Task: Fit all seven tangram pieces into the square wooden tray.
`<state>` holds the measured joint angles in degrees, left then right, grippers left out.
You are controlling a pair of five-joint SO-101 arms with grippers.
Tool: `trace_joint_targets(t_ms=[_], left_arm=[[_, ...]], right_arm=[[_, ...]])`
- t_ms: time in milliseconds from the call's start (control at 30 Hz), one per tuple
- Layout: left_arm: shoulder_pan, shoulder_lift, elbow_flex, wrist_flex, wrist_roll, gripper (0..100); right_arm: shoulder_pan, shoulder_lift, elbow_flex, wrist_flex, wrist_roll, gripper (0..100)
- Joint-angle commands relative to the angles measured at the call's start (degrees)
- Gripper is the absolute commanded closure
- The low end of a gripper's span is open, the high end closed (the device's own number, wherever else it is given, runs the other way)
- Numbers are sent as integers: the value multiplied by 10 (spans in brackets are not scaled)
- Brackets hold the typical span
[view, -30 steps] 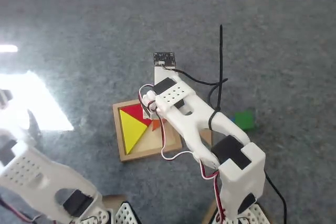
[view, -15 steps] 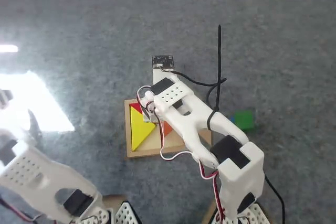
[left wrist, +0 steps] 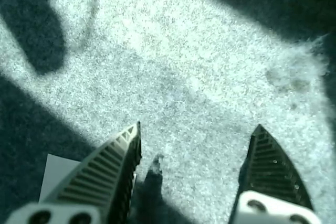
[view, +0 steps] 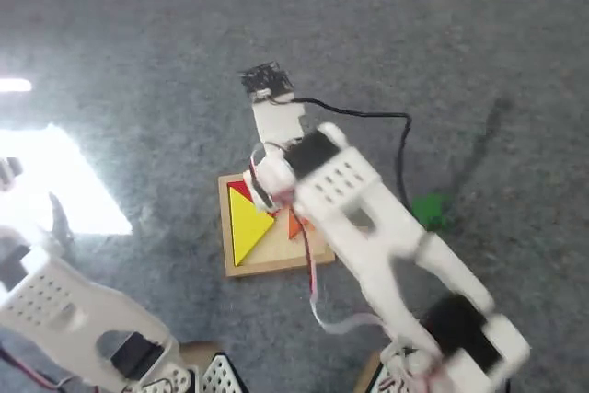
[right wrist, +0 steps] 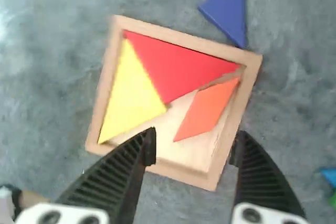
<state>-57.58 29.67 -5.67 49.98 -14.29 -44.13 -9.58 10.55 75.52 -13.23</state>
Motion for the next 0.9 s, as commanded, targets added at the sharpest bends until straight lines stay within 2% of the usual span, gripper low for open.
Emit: trace_joint_targets(t_ms=[0,200,300,400,633,867], left_arm=[[4,-7,-10,-9,-4,684],[4,2,-8,-9,-4,684],[7,12,-9,-11,-4,684],[17,14,-9,-9,-4,684],[14,11,-9,-8,-4,684],[16,11,-9,-8,-4,684]], right_arm=[[26,-164,106,-39,100,799],[211,-337,393,-199,264,820],[304,-364,464,-229,284,819],[359,-334,470,-234,287,818],[349,-204,416,-243,309,818],[198,-201,385,-208,254,821]])
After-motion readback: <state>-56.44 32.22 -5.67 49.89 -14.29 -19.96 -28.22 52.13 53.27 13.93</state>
